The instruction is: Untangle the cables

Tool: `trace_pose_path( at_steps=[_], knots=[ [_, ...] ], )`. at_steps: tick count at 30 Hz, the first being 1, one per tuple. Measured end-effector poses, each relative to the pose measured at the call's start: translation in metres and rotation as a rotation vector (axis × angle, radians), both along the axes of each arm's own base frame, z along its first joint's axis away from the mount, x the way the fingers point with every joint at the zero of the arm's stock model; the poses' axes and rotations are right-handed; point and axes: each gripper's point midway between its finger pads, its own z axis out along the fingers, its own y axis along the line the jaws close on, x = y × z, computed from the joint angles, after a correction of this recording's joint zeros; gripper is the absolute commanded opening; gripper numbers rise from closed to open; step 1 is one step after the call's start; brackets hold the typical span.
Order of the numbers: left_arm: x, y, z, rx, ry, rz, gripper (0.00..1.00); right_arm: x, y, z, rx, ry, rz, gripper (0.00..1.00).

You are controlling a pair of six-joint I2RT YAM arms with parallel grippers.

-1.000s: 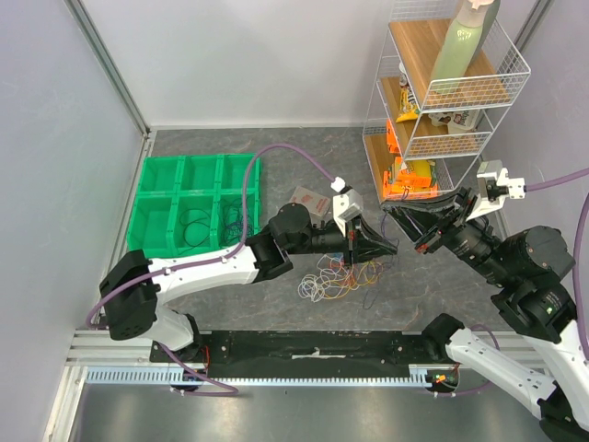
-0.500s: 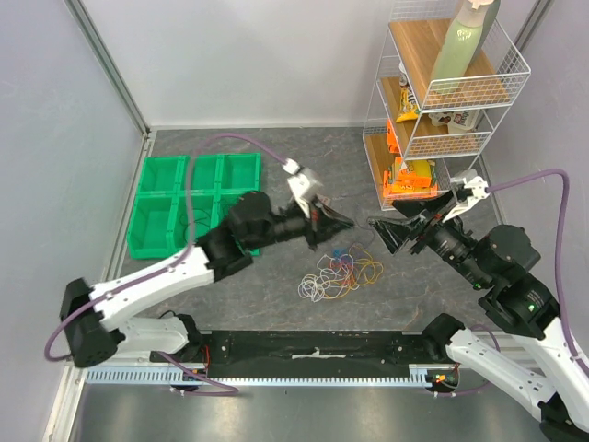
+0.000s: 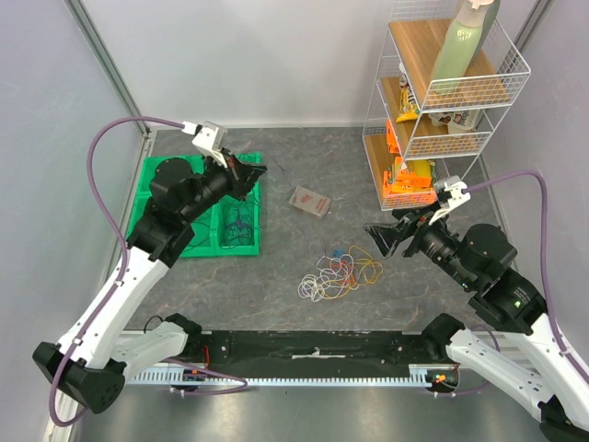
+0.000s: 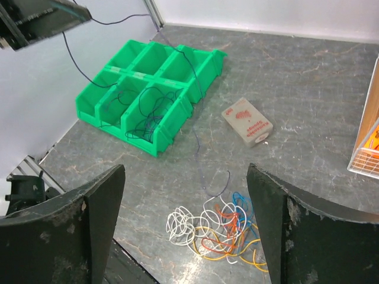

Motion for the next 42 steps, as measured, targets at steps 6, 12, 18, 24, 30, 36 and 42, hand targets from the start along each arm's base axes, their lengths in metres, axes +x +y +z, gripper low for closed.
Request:
trace_pose_path(
  at_steps=[6, 12, 18, 24, 30, 36, 42],
  knots=[
    [0.008, 0.022, 0.013, -0.01, 0.009, 0.056, 0.02, 0.0, -0.001, -0.013, -0.017, 0.022, -0.004, 0.92],
    [0.005, 0.029, 0.066, -0.05, -0.078, 0.069, 0.02, 0.003, 0.001, -0.027, -0.037, 0.049, -0.007, 0.92],
    [0.0, 0.033, 0.134, -0.086, -0.183, 0.071, 0.02, 0.005, 0.003, -0.038, -0.053, 0.074, -0.007, 0.92],
    [0.004, 0.042, 0.195, -0.075, -0.288, 0.116, 0.02, 0.007, 0.004, -0.046, -0.064, 0.09, -0.007, 0.92],
    [0.007, 0.045, 0.246, -0.08, -0.376, 0.135, 0.02, 0.009, 0.009, -0.058, -0.072, 0.118, 0.001, 0.92],
    [0.01, 0.052, 0.265, -0.07, -0.416, 0.177, 0.02, 0.012, 0.013, -0.06, -0.071, 0.129, 0.007, 0.92],
    [0.015, 0.059, 0.263, -0.04, -0.42, 0.221, 0.02, 0.013, 0.014, -0.06, -0.071, 0.13, 0.009, 0.92]
  ],
)
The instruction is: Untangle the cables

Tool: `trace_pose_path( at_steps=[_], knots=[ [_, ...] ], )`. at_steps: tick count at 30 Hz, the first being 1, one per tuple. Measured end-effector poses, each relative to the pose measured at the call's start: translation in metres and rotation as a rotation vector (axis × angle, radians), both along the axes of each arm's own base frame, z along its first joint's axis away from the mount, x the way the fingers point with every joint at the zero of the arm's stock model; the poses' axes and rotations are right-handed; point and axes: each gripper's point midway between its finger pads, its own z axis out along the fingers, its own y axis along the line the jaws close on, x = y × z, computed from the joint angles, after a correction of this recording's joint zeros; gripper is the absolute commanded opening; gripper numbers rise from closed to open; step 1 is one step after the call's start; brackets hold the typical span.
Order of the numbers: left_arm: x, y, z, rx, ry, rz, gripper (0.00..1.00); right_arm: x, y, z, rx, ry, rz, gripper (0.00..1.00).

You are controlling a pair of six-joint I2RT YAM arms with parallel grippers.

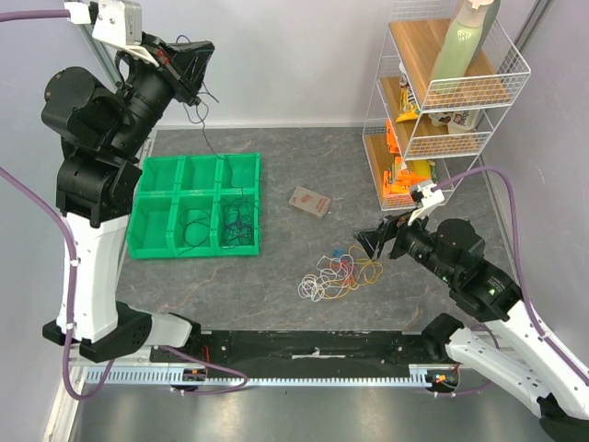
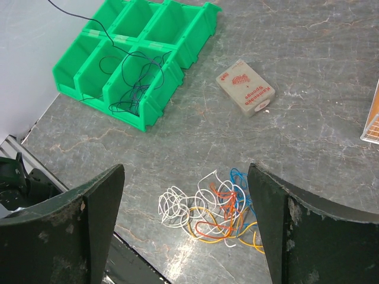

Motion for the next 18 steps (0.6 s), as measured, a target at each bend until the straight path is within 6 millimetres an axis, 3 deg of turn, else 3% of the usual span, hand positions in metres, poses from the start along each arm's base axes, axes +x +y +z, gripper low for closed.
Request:
trace_pose_path(
  at_steps=[6, 18],
  knots=[
    [0.001, 0.001, 0.016, -0.012, -0.039, 0.006, 0.02, 0.001, 0.001, 0.0, 0.003, -0.002, 0.0, 0.92],
    [-0.041, 0.016, 0.061, -0.078, -0.209, 0.0, 0.02, -0.002, 0.004, -0.016, 0.004, 0.035, 0.018, 0.92]
  ],
)
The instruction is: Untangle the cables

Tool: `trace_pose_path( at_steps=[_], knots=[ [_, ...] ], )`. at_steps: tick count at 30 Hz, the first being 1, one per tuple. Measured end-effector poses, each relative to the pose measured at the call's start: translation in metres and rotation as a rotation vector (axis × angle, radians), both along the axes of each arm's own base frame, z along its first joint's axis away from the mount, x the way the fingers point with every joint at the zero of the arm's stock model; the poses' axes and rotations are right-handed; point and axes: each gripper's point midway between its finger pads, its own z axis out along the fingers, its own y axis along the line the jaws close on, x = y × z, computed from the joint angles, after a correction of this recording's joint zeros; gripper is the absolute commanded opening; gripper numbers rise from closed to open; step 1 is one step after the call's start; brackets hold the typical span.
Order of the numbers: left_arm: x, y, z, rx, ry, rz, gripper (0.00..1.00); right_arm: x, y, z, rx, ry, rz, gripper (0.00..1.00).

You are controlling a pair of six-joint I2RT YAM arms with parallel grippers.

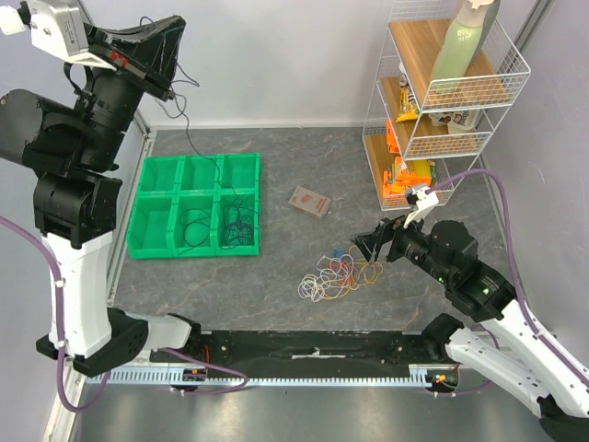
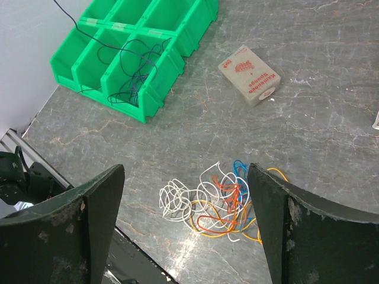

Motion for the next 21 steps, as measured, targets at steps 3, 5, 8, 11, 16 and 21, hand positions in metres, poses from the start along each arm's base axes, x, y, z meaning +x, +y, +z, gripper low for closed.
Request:
trace_pose_path(
  at_steps=[3, 5, 8, 11, 16, 21],
  knots=[
    [0.001, 0.002, -0.002, -0.008, 0.002, 0.013, 0.02, -0.001, 0.0, 0.001, 0.008, 0.0, 0.001, 0.92],
    [0.01, 0.003, -0.019, -0.007, 0.04, 0.035, 0.02, -0.001, 0.0, 0.003, 0.013, -0.005, 0.001, 0.92],
    [0.031, 0.004, -0.066, 0.014, 0.148, 0.079, 0.02, -0.003, -0.001, 0.004, 0.02, -0.013, 0.001, 0.92],
    [0.056, 0.004, -0.124, 0.048, 0.28, 0.127, 0.02, -0.004, -0.002, 0.005, 0.024, -0.018, 0.001, 0.92],
    [0.078, -0.004, -0.225, 0.084, 0.508, 0.134, 0.02, -0.004, -0.002, 0.002, 0.018, -0.012, 0.001, 0.92],
    [0.084, -0.012, -0.309, 0.09, 0.699, 0.115, 0.02, -0.004, -0.002, 0.001, 0.018, -0.011, 0.001, 0.92]
  ],
)
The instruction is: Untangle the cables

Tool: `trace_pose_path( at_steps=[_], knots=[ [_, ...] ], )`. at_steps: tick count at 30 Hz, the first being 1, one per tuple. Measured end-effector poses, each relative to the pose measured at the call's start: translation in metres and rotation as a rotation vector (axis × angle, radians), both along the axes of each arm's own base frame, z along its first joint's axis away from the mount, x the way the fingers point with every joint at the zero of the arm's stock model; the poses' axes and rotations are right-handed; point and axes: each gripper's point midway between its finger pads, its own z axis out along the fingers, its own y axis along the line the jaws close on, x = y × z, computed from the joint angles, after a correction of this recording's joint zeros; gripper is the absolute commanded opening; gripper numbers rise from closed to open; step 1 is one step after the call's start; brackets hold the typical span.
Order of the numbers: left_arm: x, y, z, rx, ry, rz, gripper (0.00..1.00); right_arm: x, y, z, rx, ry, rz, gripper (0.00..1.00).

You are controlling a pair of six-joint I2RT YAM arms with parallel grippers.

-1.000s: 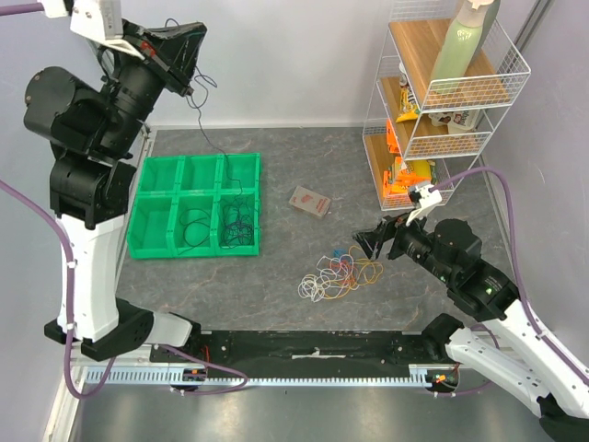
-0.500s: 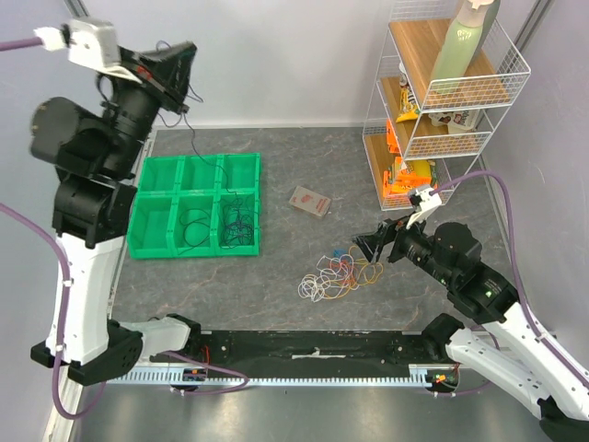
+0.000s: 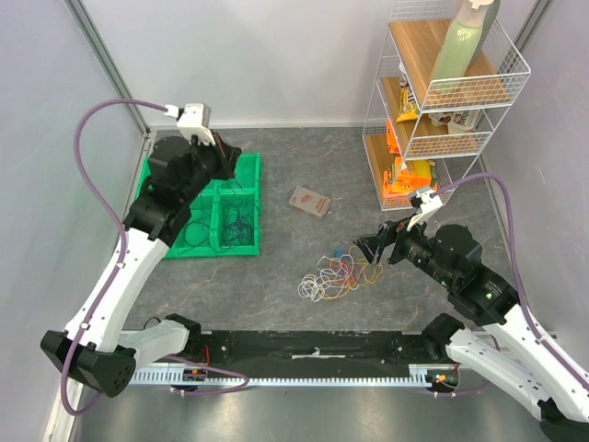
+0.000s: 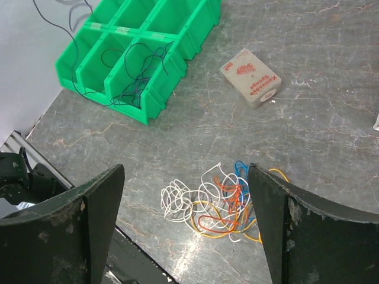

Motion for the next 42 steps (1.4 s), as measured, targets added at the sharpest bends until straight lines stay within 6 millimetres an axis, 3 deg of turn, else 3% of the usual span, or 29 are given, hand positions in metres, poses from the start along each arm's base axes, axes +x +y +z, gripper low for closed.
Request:
trace_pose_path(
  at_steps=[12, 22, 30, 34, 38, 42],
  knots=[
    [-0.01, -0.003, -0.147, -0.039, 0.342, 0.047, 0.02, -0.001, 0.0, -0.007, 0.007, 0.022, -0.004, 0.92],
    [0.017, 0.014, -0.232, -0.046, 0.569, 0.231, 0.02, -0.002, 0.0, -0.016, 0.012, 0.043, -0.009, 0.92],
    [0.016, 0.027, -0.25, -0.103, 0.62, 0.324, 0.62, -0.004, 0.001, -0.016, 0.021, 0.045, -0.004, 0.92],
    [-0.003, 0.034, -0.232, -0.146, 0.582, 0.33, 0.68, -0.003, 0.001, -0.016, 0.02, 0.046, -0.003, 0.92],
    [-0.021, 0.038, -0.211, -0.198, 0.532, 0.321, 0.65, -0.002, 0.003, -0.017, 0.017, 0.048, -0.002, 0.92],
    [-0.047, 0.056, -0.234, -0.244, 0.579, 0.377, 0.59, -0.001, 0.004, -0.018, 0.018, 0.051, 0.004, 0.92]
  ],
)
